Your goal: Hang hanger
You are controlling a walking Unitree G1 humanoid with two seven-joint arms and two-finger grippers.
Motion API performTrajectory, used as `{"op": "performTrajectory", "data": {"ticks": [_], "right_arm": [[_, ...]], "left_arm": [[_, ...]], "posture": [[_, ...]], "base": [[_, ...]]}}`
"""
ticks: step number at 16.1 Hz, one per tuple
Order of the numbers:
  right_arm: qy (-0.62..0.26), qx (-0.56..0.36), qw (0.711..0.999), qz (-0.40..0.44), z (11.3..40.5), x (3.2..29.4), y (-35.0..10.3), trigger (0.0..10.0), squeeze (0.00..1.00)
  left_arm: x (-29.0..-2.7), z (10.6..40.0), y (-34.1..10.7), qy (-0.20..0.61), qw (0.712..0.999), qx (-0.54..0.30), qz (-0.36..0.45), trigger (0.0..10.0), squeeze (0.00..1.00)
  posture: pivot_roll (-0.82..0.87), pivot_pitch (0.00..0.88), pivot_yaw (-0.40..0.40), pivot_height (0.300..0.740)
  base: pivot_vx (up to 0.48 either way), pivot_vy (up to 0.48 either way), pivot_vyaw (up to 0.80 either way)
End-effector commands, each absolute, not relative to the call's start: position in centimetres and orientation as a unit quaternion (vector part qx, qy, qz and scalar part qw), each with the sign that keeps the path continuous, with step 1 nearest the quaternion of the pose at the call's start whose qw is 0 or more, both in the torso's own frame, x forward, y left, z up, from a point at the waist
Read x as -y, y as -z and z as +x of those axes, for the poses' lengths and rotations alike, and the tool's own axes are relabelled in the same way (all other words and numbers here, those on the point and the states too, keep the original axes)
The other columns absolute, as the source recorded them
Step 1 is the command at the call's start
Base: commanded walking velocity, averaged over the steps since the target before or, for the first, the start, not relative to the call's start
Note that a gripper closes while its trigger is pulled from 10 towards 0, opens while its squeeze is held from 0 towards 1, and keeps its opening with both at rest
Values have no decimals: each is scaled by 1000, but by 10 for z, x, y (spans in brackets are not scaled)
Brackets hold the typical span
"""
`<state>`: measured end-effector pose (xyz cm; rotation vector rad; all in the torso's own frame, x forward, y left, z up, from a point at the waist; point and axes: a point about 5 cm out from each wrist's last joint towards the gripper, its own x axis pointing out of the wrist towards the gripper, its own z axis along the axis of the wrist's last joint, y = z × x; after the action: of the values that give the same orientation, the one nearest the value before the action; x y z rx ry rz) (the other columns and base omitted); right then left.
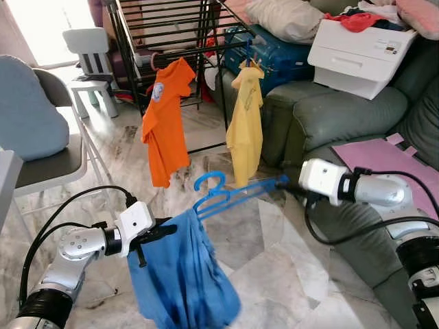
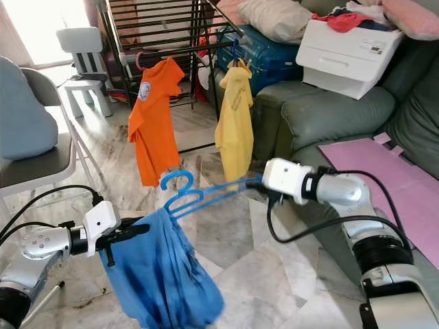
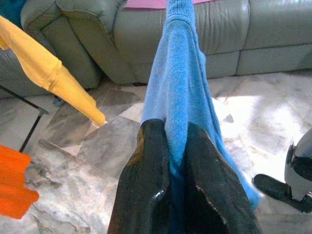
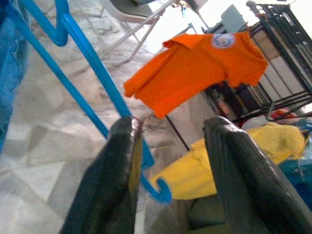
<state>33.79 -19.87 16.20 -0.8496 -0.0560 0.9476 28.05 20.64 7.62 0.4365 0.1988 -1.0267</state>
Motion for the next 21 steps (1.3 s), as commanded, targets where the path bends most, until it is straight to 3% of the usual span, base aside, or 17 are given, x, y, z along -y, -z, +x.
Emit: {"op": "performTrajectory", "data": {"ticks": [1,3,4,7,11,15,17,19,21], "right_arm": [[-418,40,817,-395,342,200,-166,10000,1000],[-381,67,840,-379,345,200,-170,10000,1000],[-347,108,869,-337,346,199,-178,10000,1000],[-321,122,904,-255,340,200,-173,10000,1000],[-329,117,916,-198,334,187,-160,10000,1000],[-334,42,924,-180,338,167,-130,10000,1000],[-374,18,914,-159,334,148,-119,10000,1000],[-388,0,910,-148,332,141,-111,10000,914],[-402,-11,906,-131,330,136,-107,10000,894]], "left_arm": [[-208,283,-80,475,854,-79,198,0,0],[-208,287,-83,461,864,-70,189,0,0],[-209,297,-94,429,887,-48,161,0,0],[-196,310,-120,401,911,17,99,0,0],[-189,316,-130,386,918,32,83,0,0],[-156,302,-156,483,868,66,96,0,0],[-138,293,-166,527,839,88,106,0,0],[-132,288,-170,555,821,85,100,0,0],[-129,287,-174,567,812,87,108,0,0]], "posture": [[-92,0,42,740],[-93,0,42,740],[-92,0,44,740],[-96,0,59,740],[-100,0,57,740],[-80,0,40,740],[-73,0,33,740],[-74,0,32,740],[-73,0,36,740]], "base": [[0,0,0],[0,0,0],[0,0,0],[0,0,0],[0,0,0],[0,0,0],[0,0,0],[0,0,0],[0,0,0]]}}
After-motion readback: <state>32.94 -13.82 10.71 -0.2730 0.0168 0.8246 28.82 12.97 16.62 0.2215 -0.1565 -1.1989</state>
